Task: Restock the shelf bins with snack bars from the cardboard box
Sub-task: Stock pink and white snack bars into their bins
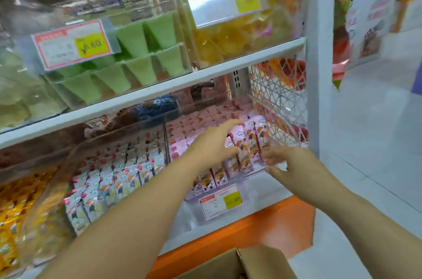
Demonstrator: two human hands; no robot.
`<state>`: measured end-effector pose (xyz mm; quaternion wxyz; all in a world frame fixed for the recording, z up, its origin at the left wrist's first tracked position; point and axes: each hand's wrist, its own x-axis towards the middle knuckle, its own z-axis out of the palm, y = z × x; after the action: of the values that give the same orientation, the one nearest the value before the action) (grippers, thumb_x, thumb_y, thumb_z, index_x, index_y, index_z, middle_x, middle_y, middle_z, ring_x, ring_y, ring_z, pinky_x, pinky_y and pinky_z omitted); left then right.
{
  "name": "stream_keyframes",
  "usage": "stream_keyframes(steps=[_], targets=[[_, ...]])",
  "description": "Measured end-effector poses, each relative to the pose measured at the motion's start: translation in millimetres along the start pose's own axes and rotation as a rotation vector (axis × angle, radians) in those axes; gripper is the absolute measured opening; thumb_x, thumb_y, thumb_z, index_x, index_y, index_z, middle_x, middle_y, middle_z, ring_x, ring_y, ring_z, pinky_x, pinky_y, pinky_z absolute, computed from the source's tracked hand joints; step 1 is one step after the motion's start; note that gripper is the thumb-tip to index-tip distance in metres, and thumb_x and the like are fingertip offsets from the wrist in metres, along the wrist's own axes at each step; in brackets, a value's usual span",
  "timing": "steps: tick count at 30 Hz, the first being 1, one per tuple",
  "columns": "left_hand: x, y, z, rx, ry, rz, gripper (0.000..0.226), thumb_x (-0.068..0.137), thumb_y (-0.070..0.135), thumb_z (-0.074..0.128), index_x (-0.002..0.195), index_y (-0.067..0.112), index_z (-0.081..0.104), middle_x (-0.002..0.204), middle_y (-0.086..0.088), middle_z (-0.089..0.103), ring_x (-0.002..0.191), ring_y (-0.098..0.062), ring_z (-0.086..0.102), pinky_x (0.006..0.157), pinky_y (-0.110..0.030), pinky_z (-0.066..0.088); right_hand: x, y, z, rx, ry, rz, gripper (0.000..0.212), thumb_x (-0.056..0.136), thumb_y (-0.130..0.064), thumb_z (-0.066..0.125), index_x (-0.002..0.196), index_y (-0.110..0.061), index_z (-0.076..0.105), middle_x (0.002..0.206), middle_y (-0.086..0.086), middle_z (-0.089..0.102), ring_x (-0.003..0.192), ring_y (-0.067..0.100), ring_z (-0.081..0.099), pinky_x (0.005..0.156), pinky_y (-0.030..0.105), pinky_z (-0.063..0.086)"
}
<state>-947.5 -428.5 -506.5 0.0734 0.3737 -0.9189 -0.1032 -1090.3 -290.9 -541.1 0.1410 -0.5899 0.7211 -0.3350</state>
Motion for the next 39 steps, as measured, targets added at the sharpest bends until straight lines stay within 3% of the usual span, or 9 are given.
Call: stream_keyframes(steps=[4, 6, 11, 15, 20, 25, 31, 39], targets=[[11.3, -8.0, 6.0, 0.185, -0.001, 0.051, 0.063, 0.09, 0.042, 0.06, 0.143, 0.039, 0.028, 0.123, -0.002, 0.062, 0.109, -0.026, 0.057, 0.098, -0.034, 0.032, 4.1, 0.7, 4.2, 0.014, -0.016, -0.021, 0.029, 0.09, -0.025, 0.061, 0.119, -0.024, 0.063, 0.112, -0.007, 0.066, 0.104, 0.005, 0.058, 0.093, 0.021, 0.042], [13.6, -8.4, 6.7, 0.303, 0.061, 0.082, 0.058, 0.09, 0.046, 0.057, 0.141, 0.041, 0.031, 0.116, 0.002, 0.063, 0.109, -0.022, 0.055, 0.1, -0.035, 0.027, 5.1, 0.0, 7.5, 0.042, -0.026, -0.027, 0.027, 0.09, -0.024, 0.061, 0.117, -0.025, 0.063, 0.109, -0.007, 0.066, 0.101, 0.004, 0.058, 0.092, 0.019, 0.041], [19.9, -14.2, 10.8, 0.471, 0.174, 0.075, 0.055, 0.091, 0.049, 0.051, 0.142, 0.038, 0.033, 0.134, 0.006, 0.045, 0.127, -0.02, 0.036, 0.103, -0.04, 0.026, 4.7, -1.5, 10.7, 0.055, -0.029, -0.035, 0.027, 0.091, -0.024, 0.06, 0.118, -0.027, 0.062, 0.107, -0.009, 0.066, 0.1, 0.002, 0.057, 0.087, 0.016, 0.038], [19.5, -13.7, 11.7, 0.448, 0.186, 0.058, 0.057, 0.09, 0.053, 0.052, 0.142, 0.037, 0.034, 0.138, 0.006, 0.043, 0.129, -0.02, 0.035, 0.105, -0.04, 0.025, 2.8, -1.6, 11.1, 0.073, -0.034, -0.018, 0.027, 0.091, -0.025, 0.06, 0.118, -0.027, 0.062, 0.108, -0.007, 0.066, 0.103, 0.005, 0.057, 0.089, 0.018, 0.04], [10.6, -14.5, 10.6, 0.379, 0.196, 0.065, 0.055, 0.089, 0.051, 0.055, 0.139, 0.041, 0.036, 0.139, 0.008, 0.041, 0.13, -0.019, 0.033, 0.105, -0.04, 0.023, 2.4, -3.0, 11.5, 0.068, -0.03, -0.034, 0.027, 0.091, -0.023, 0.061, 0.118, -0.026, 0.062, 0.11, -0.007, 0.065, 0.097, 0.0, 0.053, 0.082, 0.012, 0.034], [15.7, -4.6, 15.1, 0.479, 0.113, 0.201, 0.057, 0.093, 0.043, 0.052, 0.145, 0.042, 0.028, 0.154, 0.007, 0.024, 0.14, -0.02, 0.02, 0.113, -0.045, 0.012, 3.5, -7.6, 13.8, 0.058, -0.016, -0.051, 0.029, 0.091, -0.023, 0.061, 0.12, -0.025, 0.061, 0.114, -0.008, 0.064, 0.099, 0.0, 0.052, 0.084, 0.012, 0.034], [14.9, -9.1, 21.1, 0.466, 0.121, 0.122, 0.044, 0.093, 0.045, 0.052, 0.136, 0.041, 0.045, 0.133, 0.006, 0.042, 0.131, -0.02, 0.031, 0.115, -0.051, 0.004, 5.3, -8.7, 14.0, 0.048, -0.027, -0.092, 0.03, 0.091, -0.021, 0.06, 0.121, -0.023, 0.061, 0.114, -0.009, 0.063, 0.093, -0.003, 0.047, 0.081, 0.008, 0.032], [1.9, -3.5, 16.1, 0.366, 0.129, 0.124, 0.048, 0.094, 0.042, 0.052, 0.14, 0.04, 0.04, 0.148, 0.005, 0.032, 0.138, -0.021, 0.023, 0.117, -0.049, 0.008, 0.6, -8.2, 13.6, 0.042, -0.031, -0.097, 0.029, 0.091, -0.021, 0.06, 0.12, -0.019, 0.062, 0.116, -0.005, 0.064, 0.098, 0.001, 0.051, 0.078, 0.007, 0.03]])
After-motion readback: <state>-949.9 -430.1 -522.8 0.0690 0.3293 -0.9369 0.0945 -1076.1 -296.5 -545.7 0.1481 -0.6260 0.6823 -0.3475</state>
